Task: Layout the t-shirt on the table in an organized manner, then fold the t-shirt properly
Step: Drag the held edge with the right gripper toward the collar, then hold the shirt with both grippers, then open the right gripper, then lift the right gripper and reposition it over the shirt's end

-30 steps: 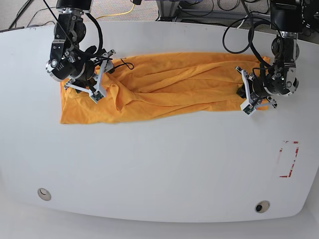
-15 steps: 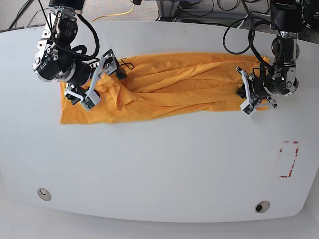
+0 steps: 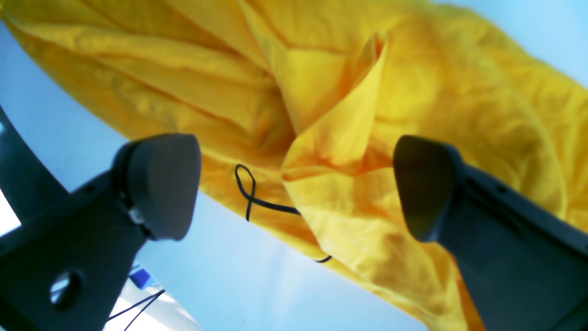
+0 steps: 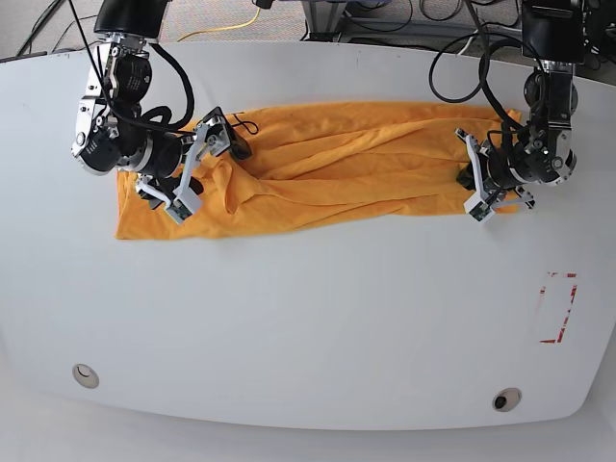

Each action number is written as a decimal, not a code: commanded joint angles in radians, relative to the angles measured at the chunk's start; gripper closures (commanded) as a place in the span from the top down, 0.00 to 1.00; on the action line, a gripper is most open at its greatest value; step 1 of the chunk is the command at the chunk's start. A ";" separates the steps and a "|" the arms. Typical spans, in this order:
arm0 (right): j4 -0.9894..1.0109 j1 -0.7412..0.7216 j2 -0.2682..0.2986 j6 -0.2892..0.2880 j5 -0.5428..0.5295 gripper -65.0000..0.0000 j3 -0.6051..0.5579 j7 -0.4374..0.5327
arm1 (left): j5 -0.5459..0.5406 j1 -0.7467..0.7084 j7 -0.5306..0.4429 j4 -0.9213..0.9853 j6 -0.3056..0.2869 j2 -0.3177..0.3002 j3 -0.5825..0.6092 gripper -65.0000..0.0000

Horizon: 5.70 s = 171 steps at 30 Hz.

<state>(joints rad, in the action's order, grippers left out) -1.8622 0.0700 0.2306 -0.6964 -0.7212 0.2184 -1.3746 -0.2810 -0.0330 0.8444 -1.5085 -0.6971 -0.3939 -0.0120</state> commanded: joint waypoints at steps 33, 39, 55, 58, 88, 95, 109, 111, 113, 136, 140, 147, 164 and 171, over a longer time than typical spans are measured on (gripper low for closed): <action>-0.020 0.044 0.026 -0.002 0.190 0.11 -0.092 0.166 | 0.002 0.005 0.009 -0.007 -0.001 -0.013 -0.003 0.04; -0.021 0.044 0.026 -0.002 0.190 0.10 -0.090 0.166 | 0.002 0.005 0.009 -0.007 -0.001 -0.013 -0.003 0.04; -0.101 0.023 -0.024 -0.002 0.191 0.30 -0.081 0.166 | 0.002 0.005 0.008 -0.007 -0.001 -0.013 -0.003 0.04; -0.096 -0.002 -0.037 -0.002 0.193 0.52 -0.073 0.166 | 0.002 0.005 0.008 -0.007 -0.001 -0.013 -0.003 0.04; 0.296 -0.123 -0.029 -0.002 0.282 0.56 -0.067 0.403 | 0.002 0.005 0.008 -0.007 -0.001 -0.017 -0.003 0.04; 0.301 -0.121 -0.017 -0.002 0.280 0.52 -0.067 0.406 | 0.002 0.008 0.008 -0.007 -0.001 -0.017 -0.003 0.04; 0.301 -0.121 -0.015 -0.002 0.279 0.35 -0.067 0.406 | 0.002 0.011 0.008 -0.007 -0.001 -0.017 -0.003 0.04; 0.301 -0.121 -0.018 -0.002 0.279 0.38 -0.067 0.406 | 0.002 0.011 0.008 -0.007 -0.001 -0.017 -0.003 0.04; 0.301 -0.121 -0.020 -0.002 0.279 0.44 -0.064 0.406 | 0.002 0.011 0.008 -0.005 -0.001 -0.017 -0.003 0.04; 0.286 -0.158 -0.015 -0.002 0.285 0.60 -0.061 0.413 | 0.002 0.012 0.006 0.046 -0.001 -0.017 -0.003 0.04; 0.286 -0.161 -0.015 -0.002 0.285 0.60 -0.061 0.435 | 0.002 0.012 0.006 0.041 -0.001 -0.017 -0.003 0.04; 0.304 -0.157 -0.015 -0.002 0.288 0.60 -0.061 0.464 | 0.001 0.012 0.006 0.041 -0.001 -0.017 -0.003 0.04; 0.329 -0.114 0.005 -0.002 0.286 0.41 -0.061 0.524 | 0.001 0.012 0.006 0.041 -0.001 -0.018 -0.003 0.04; 0.329 -0.106 0.005 -0.002 0.286 0.24 -0.061 0.527 | 0.001 0.012 0.006 0.041 -0.001 -0.018 -0.003 0.04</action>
<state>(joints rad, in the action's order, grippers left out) -1.5169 -0.0185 0.2245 -0.6968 -0.4217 0.1516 -0.8677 -0.3077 -0.0219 0.8204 -1.4639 -0.7002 -0.4023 -0.0139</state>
